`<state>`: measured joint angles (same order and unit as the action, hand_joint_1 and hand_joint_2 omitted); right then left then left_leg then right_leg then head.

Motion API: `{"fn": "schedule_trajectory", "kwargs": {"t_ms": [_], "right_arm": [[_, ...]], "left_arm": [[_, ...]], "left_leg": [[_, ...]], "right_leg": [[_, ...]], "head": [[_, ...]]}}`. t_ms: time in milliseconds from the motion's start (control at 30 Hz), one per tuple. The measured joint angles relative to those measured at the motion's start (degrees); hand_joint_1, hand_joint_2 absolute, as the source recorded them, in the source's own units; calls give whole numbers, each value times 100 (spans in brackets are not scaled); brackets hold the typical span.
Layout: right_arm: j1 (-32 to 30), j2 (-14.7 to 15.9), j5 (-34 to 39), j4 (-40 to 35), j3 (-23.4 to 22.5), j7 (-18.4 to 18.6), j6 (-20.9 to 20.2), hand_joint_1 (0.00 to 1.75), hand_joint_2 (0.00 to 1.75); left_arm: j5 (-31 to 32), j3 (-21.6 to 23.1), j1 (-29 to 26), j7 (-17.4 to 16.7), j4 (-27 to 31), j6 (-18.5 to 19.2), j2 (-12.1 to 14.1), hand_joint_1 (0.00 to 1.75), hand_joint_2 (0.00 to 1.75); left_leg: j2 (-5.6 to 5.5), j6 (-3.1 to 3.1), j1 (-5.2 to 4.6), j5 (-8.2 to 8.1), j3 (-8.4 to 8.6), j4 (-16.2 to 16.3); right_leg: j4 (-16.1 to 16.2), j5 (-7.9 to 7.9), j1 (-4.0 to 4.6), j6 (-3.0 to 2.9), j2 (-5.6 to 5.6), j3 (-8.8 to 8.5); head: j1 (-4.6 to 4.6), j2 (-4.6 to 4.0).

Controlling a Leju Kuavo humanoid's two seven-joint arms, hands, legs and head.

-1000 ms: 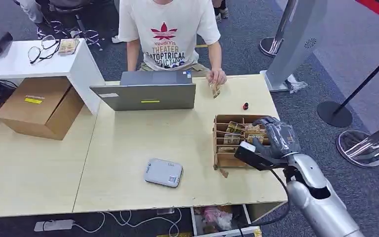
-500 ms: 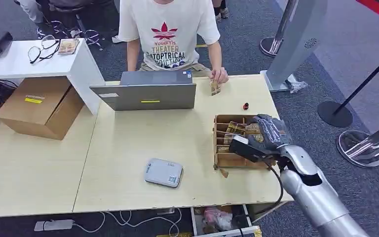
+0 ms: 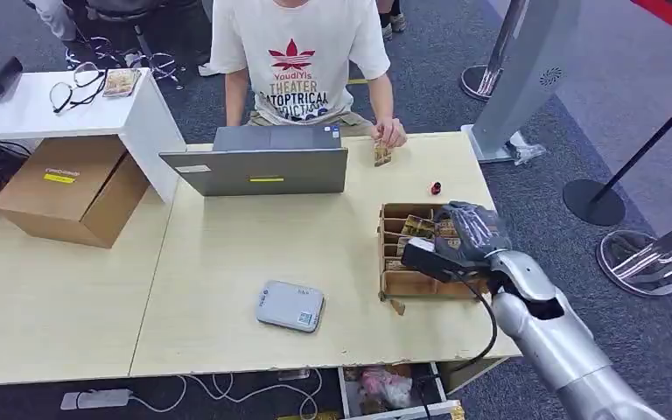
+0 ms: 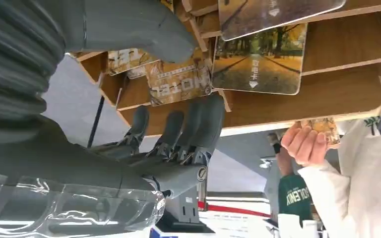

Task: Pass the card to the sensor for recognition and then transmit it.

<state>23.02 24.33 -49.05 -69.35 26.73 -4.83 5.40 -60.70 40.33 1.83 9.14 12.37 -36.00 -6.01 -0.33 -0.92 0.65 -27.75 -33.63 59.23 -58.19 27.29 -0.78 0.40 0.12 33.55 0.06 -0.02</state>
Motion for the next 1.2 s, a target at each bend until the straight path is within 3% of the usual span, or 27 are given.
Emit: {"fn": "schedule_trajectory", "kwargs": {"t_ms": [233,633,900,1100,1200], "right_arm": [[-3,0,55,-48,-2,2,4,89,175],[-308,155,22,-623,-216,111,96,105,175],[-463,286,-13,-796,-313,116,88,91,175],[-534,317,-15,-796,-315,116,61,91,175],[-544,317,-15,-789,-315,116,44,99,175]], "left_arm": [[13,55,-1,0,0,-4,9,0,0],[107,181,18,-232,0,-37,44,0,0],[140,251,25,-317,0,-37,79,0,0],[160,286,29,-383,0,-35,98,0,0],[166,291,29,-385,-2,-37,105,0,0]], "left_leg": [[0,0,0,0,1,0],[1,0,0,0,2,0],[1,0,0,0,3,0],[1,0,0,0,2,0],[2,0,0,0,2,0]], "right_leg": [[0,0,0,0,1,1],[2,0,0,0,1,1],[1,0,0,0,1,1],[1,0,0,0,1,1],[1,0,0,0,2,1]], "head": [[-2,0],[0,0],[-2,0],[0,0],[-2,0]]}}
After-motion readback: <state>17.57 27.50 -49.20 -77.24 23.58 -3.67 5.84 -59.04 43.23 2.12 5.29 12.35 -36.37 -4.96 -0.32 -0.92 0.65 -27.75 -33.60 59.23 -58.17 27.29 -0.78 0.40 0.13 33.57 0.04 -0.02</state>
